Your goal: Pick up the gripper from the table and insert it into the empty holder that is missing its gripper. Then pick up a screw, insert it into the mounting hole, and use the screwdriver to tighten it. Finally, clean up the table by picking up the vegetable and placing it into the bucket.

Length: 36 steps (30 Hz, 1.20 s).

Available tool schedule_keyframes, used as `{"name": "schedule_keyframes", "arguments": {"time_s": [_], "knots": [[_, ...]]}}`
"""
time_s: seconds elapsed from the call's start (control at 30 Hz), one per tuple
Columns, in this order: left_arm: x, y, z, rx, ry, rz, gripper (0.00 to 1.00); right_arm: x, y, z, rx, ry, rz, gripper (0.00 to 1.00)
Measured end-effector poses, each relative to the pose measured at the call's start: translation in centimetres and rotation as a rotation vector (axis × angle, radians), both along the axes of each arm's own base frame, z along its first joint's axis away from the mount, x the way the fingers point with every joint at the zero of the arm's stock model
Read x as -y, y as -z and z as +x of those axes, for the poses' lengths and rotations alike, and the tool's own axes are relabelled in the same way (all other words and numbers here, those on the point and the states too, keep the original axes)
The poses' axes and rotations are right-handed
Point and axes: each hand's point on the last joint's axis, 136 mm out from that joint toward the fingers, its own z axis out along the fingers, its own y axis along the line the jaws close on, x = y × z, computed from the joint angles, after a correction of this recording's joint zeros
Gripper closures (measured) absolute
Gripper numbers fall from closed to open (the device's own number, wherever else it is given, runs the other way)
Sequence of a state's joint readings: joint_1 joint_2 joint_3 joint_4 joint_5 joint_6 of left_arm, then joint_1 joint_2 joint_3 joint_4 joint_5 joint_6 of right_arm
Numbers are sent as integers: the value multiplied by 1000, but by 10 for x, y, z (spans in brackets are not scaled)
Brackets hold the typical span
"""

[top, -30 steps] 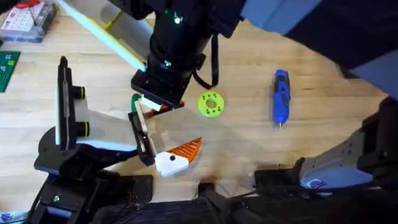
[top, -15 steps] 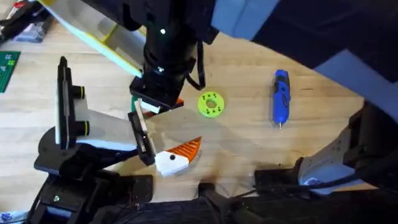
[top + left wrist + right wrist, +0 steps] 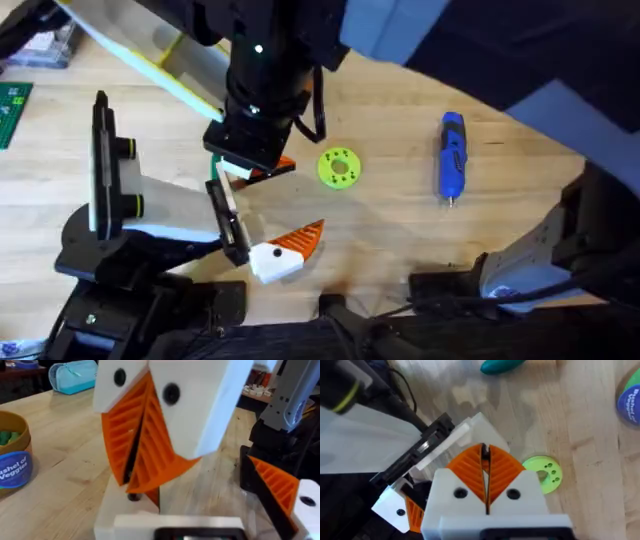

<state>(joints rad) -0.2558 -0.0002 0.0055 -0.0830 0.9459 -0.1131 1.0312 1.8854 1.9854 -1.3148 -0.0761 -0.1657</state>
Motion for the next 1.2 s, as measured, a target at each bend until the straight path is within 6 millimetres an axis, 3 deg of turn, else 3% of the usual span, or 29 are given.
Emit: {"name": "schedule_keyframes", "arguments": {"time_s": [0.7, 1.2], "knots": [[0, 0, 0, 1, 0, 0, 10, -2, -1, -6, -24, -41, 15, 992], [0, 0, 0, 1, 0, 0, 10, -3, 1, 1, 12, -45, 9, 992]]}}
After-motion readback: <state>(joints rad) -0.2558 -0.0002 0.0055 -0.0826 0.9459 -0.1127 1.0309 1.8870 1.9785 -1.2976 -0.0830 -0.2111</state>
